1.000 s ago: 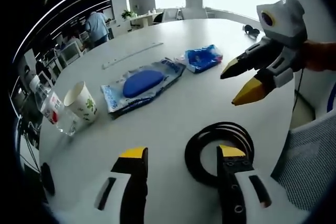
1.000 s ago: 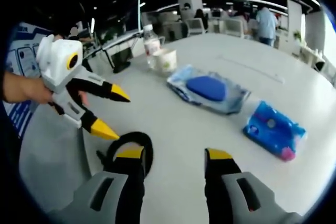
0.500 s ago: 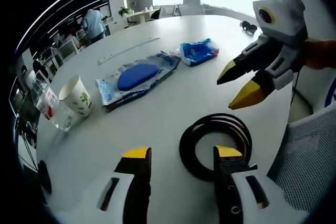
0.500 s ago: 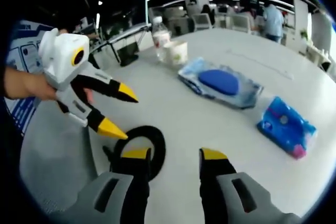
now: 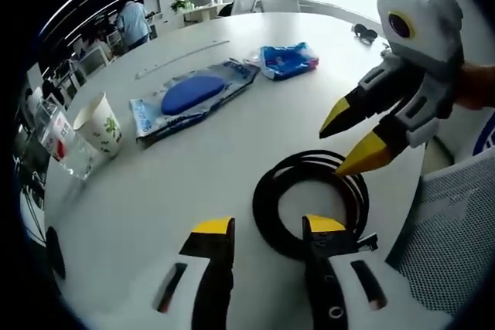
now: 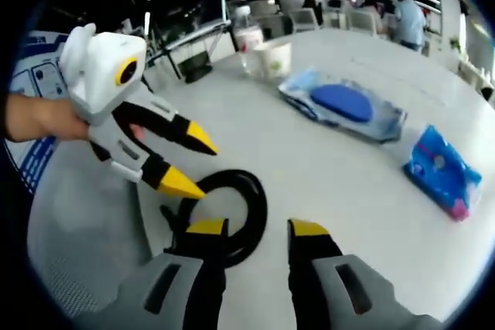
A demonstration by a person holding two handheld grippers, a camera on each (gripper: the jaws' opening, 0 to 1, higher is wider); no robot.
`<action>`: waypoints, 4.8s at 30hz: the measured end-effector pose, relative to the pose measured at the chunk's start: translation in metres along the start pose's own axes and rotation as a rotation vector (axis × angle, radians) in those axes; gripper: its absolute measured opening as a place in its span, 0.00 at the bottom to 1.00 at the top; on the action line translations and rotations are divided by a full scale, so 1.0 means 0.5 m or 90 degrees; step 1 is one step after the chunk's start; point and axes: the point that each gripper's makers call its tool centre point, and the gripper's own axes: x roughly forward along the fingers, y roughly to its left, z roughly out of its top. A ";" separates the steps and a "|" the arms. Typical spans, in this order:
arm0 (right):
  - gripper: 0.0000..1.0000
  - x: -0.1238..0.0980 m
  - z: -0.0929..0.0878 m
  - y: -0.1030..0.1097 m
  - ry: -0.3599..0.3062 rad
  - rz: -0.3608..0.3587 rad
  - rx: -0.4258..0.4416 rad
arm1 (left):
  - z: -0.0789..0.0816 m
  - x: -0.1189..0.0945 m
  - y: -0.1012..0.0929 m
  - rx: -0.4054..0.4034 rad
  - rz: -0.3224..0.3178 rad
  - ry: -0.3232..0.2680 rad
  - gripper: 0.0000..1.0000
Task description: Arrange the tabletop items into an orderly group along one side of the table until the central work area is clear of visible clutter.
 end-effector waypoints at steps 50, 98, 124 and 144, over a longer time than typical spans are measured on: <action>0.00 0.020 -0.017 -0.005 0.059 -0.032 0.062 | 0.000 0.029 -0.003 -0.040 -0.017 0.049 0.07; 0.01 0.026 -0.031 -0.001 0.078 -0.058 0.112 | -0.004 0.030 -0.008 -0.073 -0.024 0.049 0.06; 0.00 -0.020 0.021 -0.017 0.055 -0.046 0.147 | 0.047 0.011 -0.003 -0.093 -0.041 0.039 0.04; 0.00 -0.053 0.078 -0.093 0.016 -0.071 0.133 | 0.150 0.029 0.016 -0.086 -0.039 0.011 0.04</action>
